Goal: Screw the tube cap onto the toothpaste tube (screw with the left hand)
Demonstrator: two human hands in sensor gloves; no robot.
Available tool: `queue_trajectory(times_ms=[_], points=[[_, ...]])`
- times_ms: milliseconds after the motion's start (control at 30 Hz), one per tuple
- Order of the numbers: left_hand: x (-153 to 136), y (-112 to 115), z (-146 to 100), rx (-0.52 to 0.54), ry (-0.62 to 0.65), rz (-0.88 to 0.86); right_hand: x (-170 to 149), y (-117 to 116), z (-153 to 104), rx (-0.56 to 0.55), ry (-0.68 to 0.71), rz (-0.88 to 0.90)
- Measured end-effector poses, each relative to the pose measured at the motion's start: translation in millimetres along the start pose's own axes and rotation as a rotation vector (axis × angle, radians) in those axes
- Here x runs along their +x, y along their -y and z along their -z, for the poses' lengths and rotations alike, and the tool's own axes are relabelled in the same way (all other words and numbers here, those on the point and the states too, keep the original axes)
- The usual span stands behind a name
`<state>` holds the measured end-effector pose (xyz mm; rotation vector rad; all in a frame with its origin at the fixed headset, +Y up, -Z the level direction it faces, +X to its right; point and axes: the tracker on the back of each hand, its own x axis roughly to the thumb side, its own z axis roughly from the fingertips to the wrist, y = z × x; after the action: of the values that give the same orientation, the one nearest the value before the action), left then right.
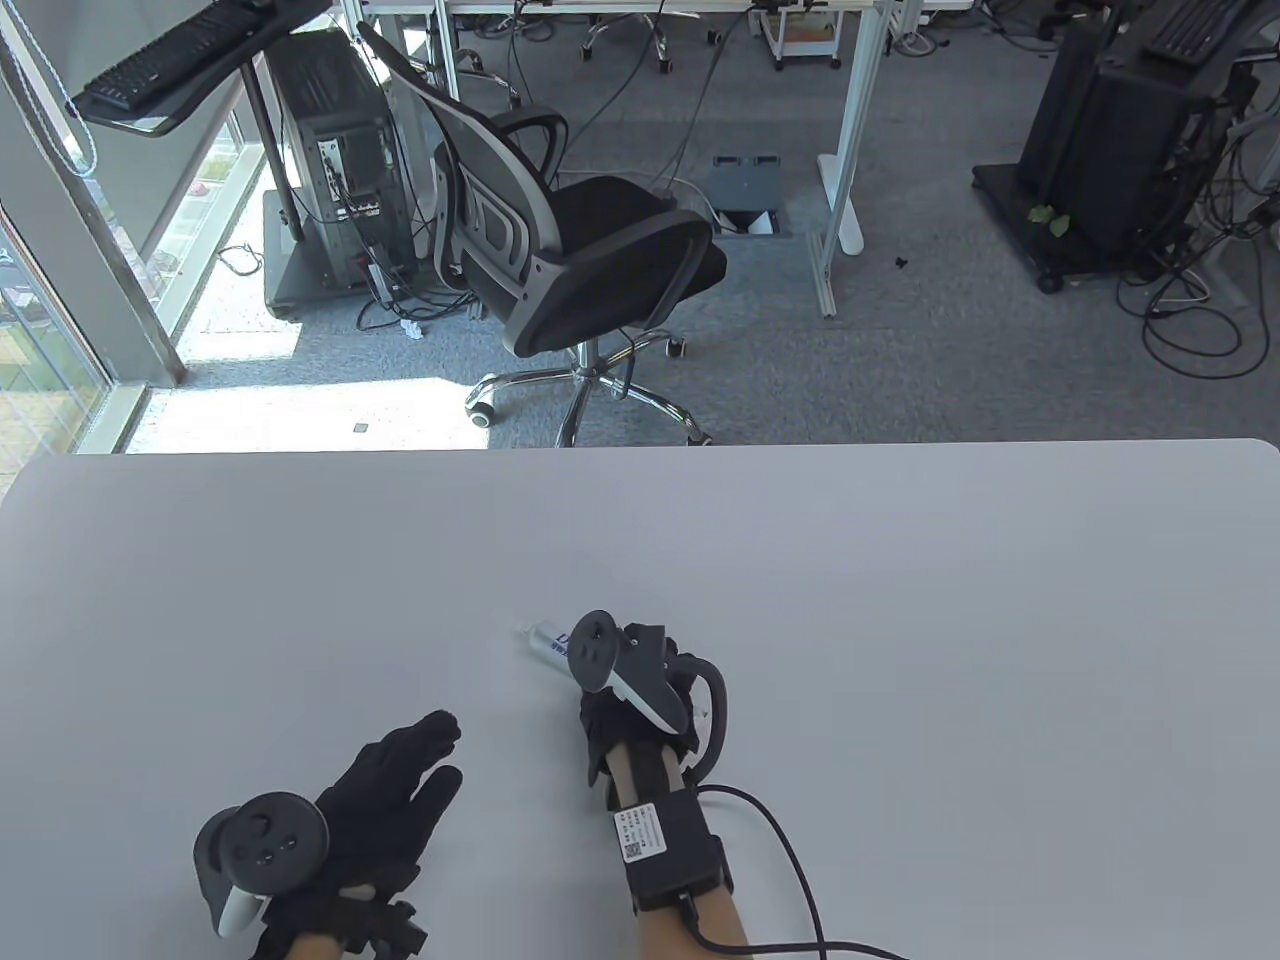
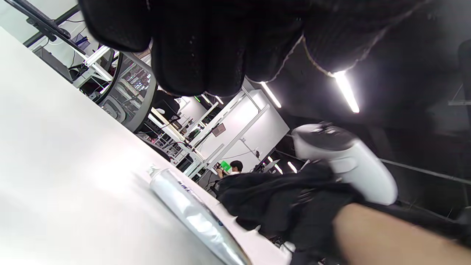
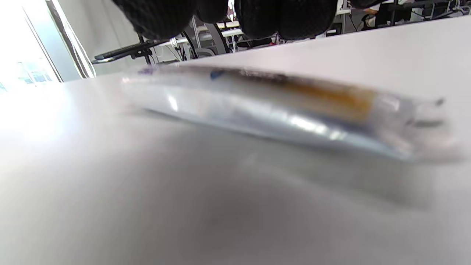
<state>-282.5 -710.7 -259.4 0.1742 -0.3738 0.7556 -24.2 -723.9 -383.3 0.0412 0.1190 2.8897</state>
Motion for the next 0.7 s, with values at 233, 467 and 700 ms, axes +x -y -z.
queue_trajectory(times_ms=[233, 467, 700], points=[[0.5, 13.8, 5.8, -0.084, -0.008, 0.209, -42.4, 43.0, -85.4, -0.104, 0.111, 0.133], [-19.4, 25.3, 8.8, -0.192, -0.162, 0.561, -89.6, 11.2, -117.5, -0.158, 0.139, 0.126], [-31.4, 31.7, 10.0, -0.24, -0.24, 0.55, -108.6, -15.1, -112.2, -0.081, 0.123, 0.157]])
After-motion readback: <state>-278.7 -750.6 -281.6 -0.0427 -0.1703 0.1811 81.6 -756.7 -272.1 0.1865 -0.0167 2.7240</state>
